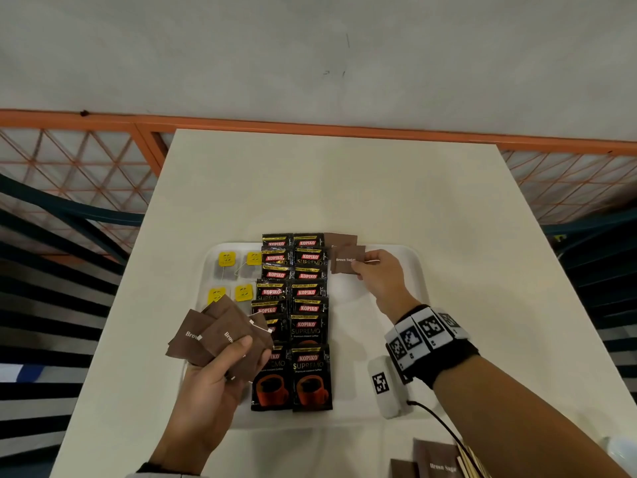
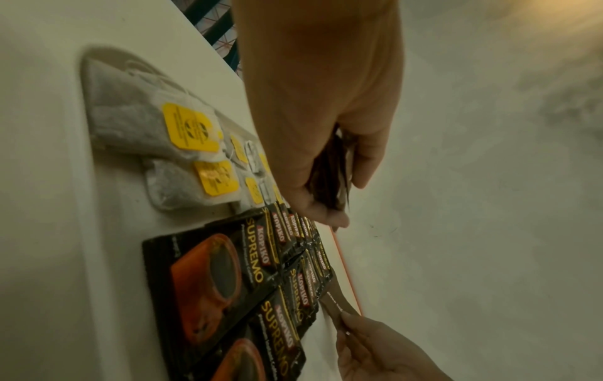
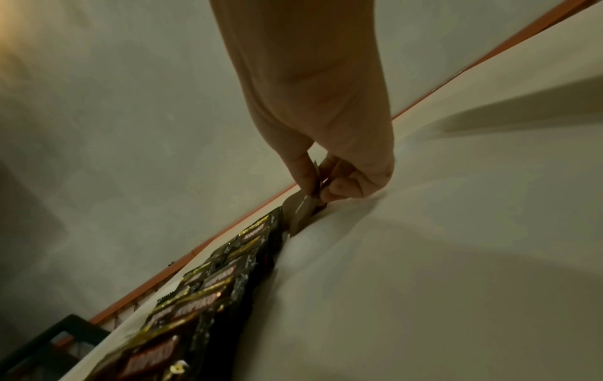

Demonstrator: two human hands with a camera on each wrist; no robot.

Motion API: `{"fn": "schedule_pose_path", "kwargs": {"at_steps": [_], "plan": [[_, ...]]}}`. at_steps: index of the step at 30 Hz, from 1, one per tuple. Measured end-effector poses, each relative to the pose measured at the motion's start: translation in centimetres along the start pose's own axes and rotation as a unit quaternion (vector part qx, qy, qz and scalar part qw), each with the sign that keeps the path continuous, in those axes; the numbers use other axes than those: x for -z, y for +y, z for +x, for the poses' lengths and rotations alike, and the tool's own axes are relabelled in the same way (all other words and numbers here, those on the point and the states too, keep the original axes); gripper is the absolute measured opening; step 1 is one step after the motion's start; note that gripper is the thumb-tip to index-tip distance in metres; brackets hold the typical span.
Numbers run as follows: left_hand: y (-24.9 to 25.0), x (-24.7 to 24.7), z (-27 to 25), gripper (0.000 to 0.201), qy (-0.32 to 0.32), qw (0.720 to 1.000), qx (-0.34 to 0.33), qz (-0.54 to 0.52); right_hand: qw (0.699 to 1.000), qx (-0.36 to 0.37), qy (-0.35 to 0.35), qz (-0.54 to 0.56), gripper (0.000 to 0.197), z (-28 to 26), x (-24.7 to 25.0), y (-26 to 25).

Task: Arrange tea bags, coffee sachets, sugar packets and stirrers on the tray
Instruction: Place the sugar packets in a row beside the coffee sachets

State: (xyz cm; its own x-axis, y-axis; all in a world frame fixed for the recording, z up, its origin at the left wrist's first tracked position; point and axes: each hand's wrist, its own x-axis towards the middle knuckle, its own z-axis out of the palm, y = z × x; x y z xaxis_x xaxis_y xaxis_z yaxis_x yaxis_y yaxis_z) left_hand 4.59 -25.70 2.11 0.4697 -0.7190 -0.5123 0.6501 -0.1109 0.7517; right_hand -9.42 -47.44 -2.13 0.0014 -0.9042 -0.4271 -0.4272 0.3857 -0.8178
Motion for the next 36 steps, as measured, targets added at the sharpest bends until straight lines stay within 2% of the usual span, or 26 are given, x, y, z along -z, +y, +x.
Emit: {"fn": "schedule_pose_path", "kwargs": {"at_steps": [6,11,20,23,25,27,30,32,34,36], "plan": [[-0.2,0.0,-0.1,0.030,0.000,1.000,0.012,-0.012,0.995,0.062,0.008,-0.075,0.013,0.0,-0.5,0.1],[-0.3,-0.2,-0.1,0.033,-0.010,0.999,0.022,-0.029,0.987,0.121,0.020,-0.106,0.022,0.2,-0.5,0.4],[-0.5,-0.7,0.1,0.034,-0.027,0.998,0.028,-0.041,0.986,0.134,0.027,-0.097,0.030,0.2,-0.1,0.4],[-0.4,-1.1,0.1,0.033,-0.039,0.998,0.032,-0.044,0.973,0.184,0.046,-0.134,0.028,-1.1,-0.2,0.1],[-0.3,-1.3,0.1,0.032,-0.045,0.997,0.032,-0.050,0.961,0.234,0.000,-0.148,0.018,-3.1,-0.5,-0.7],[-0.3,-1.5,0.2,0.029,-0.051,0.997,0.036,-0.055,0.948,0.264,-0.095,-0.148,0.012,-5.6,-0.7,-1.4],[-0.4,-1.6,0.3,0.026,-0.056,0.995,0.045,-0.063,0.922,0.241,-0.277,-0.118,0.013,-9.1,-0.8,-2.1],[-0.3,-1.6,0.3,0.024,-0.062,0.994,0.051,-0.073,0.902,0.203,-0.366,-0.101,0.016,-10.2,-1.0,-2.0],[-0.1,-1.6,0.2,0.031,-0.079,0.992,0.049,-0.080,0.904,0.173,-0.383,-0.073,0.019,-10.5,-1.2,-1.8],[0.0,-1.3,0.1,0.058,-0.098,0.991,0.051,-0.077,0.912,0.153,-0.380,-0.036,0.014,-10.5,-1.2,-1.8]]}}
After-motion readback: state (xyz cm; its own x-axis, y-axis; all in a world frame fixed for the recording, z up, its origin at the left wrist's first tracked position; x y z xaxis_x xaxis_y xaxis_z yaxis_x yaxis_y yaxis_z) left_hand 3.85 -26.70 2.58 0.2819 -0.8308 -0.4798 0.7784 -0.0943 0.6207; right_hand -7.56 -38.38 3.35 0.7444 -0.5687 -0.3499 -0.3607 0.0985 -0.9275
